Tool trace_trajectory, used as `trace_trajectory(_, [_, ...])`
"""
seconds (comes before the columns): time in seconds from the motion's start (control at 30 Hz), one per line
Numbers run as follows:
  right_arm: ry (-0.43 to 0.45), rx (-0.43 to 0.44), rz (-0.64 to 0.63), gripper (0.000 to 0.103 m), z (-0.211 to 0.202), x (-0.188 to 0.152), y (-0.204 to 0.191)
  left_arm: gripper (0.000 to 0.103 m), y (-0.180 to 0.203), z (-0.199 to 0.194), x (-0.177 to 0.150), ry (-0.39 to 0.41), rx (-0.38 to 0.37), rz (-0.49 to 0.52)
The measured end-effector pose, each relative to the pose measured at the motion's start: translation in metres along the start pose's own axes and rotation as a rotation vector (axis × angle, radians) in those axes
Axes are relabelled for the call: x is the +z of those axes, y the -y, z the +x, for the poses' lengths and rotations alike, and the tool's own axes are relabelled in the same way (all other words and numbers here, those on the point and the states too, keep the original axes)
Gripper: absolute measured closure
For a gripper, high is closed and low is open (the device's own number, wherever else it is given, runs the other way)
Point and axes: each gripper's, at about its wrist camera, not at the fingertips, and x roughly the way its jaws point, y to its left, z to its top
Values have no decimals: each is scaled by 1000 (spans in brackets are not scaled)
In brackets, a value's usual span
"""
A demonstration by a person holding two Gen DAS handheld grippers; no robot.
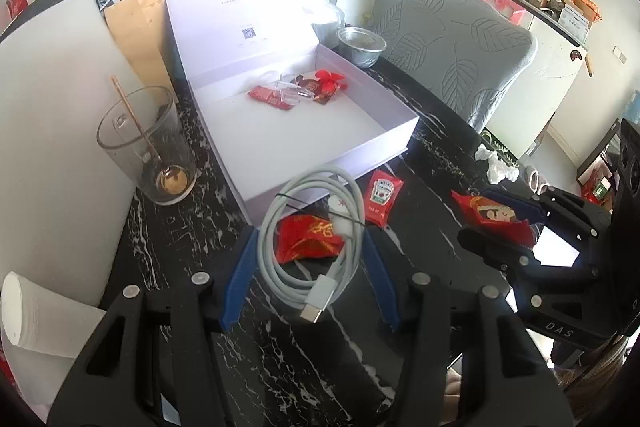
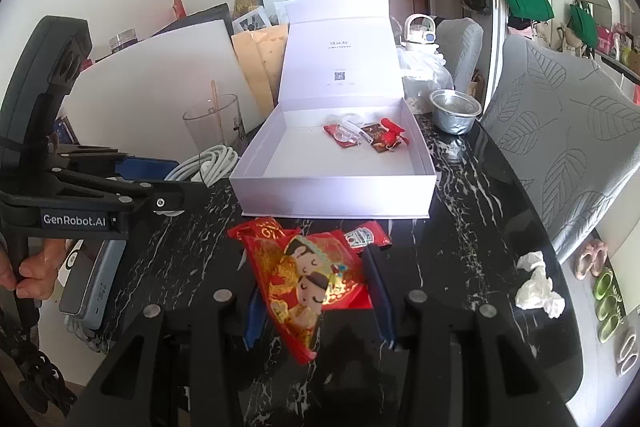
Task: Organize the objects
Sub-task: 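Carry the white cable and cartoon snack bag over into the white box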
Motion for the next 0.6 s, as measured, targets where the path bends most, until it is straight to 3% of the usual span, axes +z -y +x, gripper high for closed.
trace_trajectory(0.6, [34, -3, -59, 58, 20, 56, 24, 51, 5, 15, 55, 37, 2, 22])
